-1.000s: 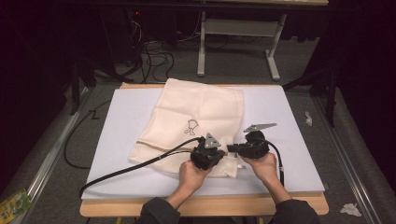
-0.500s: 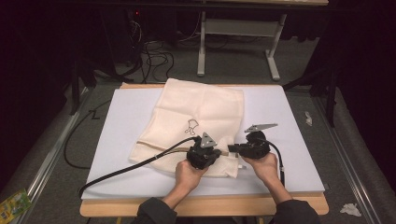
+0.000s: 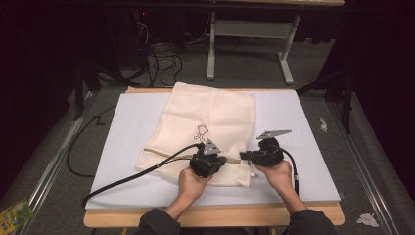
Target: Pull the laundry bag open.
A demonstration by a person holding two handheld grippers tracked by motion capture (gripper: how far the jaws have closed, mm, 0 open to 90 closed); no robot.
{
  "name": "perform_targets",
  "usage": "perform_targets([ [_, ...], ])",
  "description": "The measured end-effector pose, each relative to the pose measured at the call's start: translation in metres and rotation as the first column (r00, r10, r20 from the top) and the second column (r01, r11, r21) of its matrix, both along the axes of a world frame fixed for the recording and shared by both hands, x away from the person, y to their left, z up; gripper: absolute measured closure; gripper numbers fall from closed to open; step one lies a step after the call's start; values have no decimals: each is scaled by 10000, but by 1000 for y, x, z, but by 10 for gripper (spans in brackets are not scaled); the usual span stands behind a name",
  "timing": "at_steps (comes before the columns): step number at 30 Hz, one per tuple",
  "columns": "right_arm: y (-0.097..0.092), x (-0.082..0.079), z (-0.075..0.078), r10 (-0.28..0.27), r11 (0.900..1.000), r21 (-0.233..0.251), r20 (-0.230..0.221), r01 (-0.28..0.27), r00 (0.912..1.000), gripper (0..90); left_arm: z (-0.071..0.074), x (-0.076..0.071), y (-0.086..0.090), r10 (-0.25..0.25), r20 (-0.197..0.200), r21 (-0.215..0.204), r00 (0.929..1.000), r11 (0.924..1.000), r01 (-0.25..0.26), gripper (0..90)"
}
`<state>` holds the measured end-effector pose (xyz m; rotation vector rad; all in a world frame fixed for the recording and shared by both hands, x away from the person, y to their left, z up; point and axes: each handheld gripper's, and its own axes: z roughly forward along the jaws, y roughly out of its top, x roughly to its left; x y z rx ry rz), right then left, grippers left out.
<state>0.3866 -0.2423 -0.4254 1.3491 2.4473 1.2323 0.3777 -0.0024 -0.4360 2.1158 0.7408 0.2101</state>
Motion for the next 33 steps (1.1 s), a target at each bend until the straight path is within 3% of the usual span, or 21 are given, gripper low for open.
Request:
perform_targets([
  [19,0,0,0,-9,10000,-22,73,9,10000,881,3,0,11,185,169,32,9997,9998,-185,873],
  [33,-4,0,0,-162,9998,-75,81,163,9998,881,5,4,30,539,153,-63,9984,9985,-538,872],
])
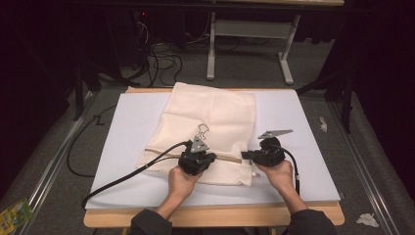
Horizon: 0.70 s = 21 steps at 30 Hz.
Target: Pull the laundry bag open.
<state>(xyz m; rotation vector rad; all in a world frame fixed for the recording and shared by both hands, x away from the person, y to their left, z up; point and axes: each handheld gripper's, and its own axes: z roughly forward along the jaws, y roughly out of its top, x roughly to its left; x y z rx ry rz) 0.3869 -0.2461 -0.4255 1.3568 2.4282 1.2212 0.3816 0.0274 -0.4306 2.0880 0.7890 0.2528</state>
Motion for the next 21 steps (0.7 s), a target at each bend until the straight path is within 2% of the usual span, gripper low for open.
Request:
perform_targets([
  [21,0,0,0,-25,10000,-83,-5,25,10000,882,3,1,12,208,73,-88,9998,9997,-207,872],
])
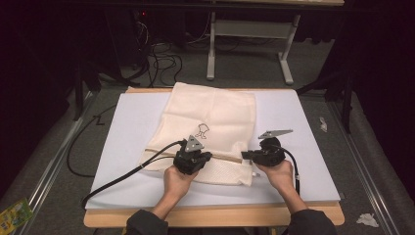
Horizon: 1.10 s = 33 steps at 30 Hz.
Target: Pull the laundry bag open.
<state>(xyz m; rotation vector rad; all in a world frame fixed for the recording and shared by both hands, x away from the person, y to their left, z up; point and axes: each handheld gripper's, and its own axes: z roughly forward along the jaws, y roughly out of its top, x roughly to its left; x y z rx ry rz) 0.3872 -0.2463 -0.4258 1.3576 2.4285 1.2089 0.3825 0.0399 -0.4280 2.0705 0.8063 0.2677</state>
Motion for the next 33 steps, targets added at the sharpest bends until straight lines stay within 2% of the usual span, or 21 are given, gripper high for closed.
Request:
perform_targets([
  [16,-1,0,0,18,10000,-48,-1,-18,10000,881,0,0,5,25,-8,-37,10000,10000,-25,872],
  [33,-3,0,-1,-57,9999,-150,-72,56,10000,881,1,0,15,262,8,-171,9997,9995,-262,872],
])
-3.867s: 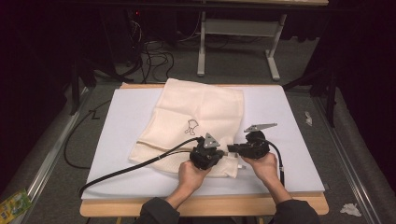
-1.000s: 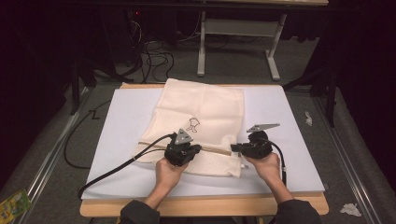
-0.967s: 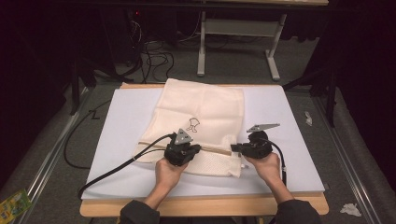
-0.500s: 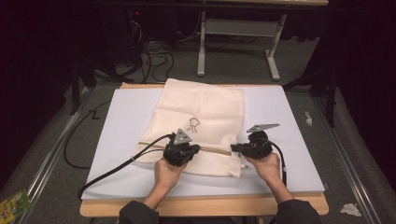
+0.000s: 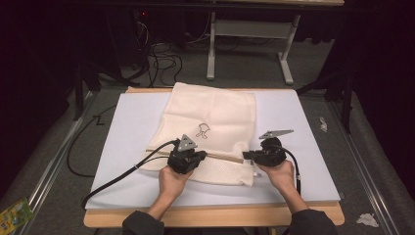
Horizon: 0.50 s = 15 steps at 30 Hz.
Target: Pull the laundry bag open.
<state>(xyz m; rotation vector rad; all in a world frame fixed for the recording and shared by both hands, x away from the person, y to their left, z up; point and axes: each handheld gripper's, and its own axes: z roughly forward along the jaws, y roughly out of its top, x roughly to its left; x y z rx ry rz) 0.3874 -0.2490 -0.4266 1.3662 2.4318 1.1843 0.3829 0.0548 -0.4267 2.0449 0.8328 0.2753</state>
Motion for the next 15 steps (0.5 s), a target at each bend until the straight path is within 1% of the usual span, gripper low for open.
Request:
perform_targets([
  [5,0,0,0,33,10000,33,19,-33,10000,881,1,0,2,-54,-3,-13,10000,10000,54,872],
  [7,0,0,0,28,10000,53,46,-28,10000,881,0,0,1,-28,28,-27,10000,10000,28,872],
  [11,-1,1,0,21,10000,94,-9,-21,10000,881,-1,0,0,48,-31,-103,10000,9999,-48,872],
  [14,-1,0,0,20,10000,53,8,-20,10000,881,0,1,1,75,-18,-44,10000,10000,-75,872],
  [15,-2,0,-1,3,9999,105,-14,-3,10000,881,0,1,2,88,-4,-54,10000,9999,-89,872],
])
